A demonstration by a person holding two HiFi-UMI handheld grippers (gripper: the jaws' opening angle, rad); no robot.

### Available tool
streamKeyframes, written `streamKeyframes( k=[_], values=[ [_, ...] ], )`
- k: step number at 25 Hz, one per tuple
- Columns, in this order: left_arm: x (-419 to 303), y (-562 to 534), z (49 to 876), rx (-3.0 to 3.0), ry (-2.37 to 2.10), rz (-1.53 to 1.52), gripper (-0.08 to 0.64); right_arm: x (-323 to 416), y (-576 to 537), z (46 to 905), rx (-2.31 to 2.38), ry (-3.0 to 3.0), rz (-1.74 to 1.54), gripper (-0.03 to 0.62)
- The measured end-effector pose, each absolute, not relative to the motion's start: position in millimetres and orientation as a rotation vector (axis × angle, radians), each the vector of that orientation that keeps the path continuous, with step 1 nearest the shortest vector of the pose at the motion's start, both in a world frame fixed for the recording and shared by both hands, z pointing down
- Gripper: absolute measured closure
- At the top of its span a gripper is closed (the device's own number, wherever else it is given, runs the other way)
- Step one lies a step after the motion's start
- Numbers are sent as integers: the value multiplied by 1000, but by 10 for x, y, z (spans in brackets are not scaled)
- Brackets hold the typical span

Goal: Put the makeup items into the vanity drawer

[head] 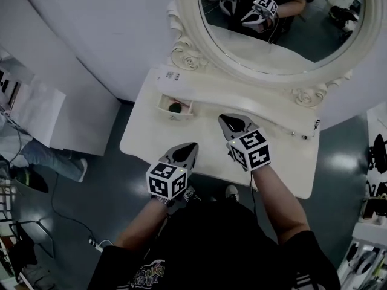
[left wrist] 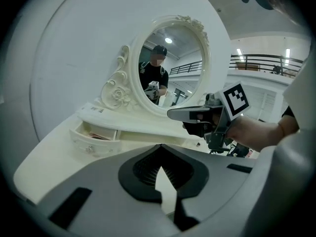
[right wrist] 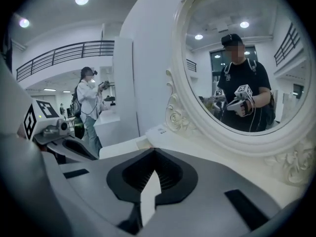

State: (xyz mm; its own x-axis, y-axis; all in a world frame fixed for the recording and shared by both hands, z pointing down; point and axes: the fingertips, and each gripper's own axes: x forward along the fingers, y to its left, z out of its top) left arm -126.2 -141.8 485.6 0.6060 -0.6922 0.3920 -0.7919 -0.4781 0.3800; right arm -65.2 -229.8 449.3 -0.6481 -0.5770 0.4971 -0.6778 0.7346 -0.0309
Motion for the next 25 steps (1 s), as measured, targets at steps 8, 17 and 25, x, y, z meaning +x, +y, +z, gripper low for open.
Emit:
streamKeyframes(
  k=[8,17,25],
  values=[
    [-680,-1240,4709,2395,-1047,304,560,-195,-1809,4255,1022,-2538,346,563],
    [-357,-1154,4678,2406,-1000,314,560,206,-1421,4341,1064,-2543,483,563],
    [-223,-1057,4633,2420,-1028,327,560,341,-1144,4466,1067,-2561,631,563]
  ],
)
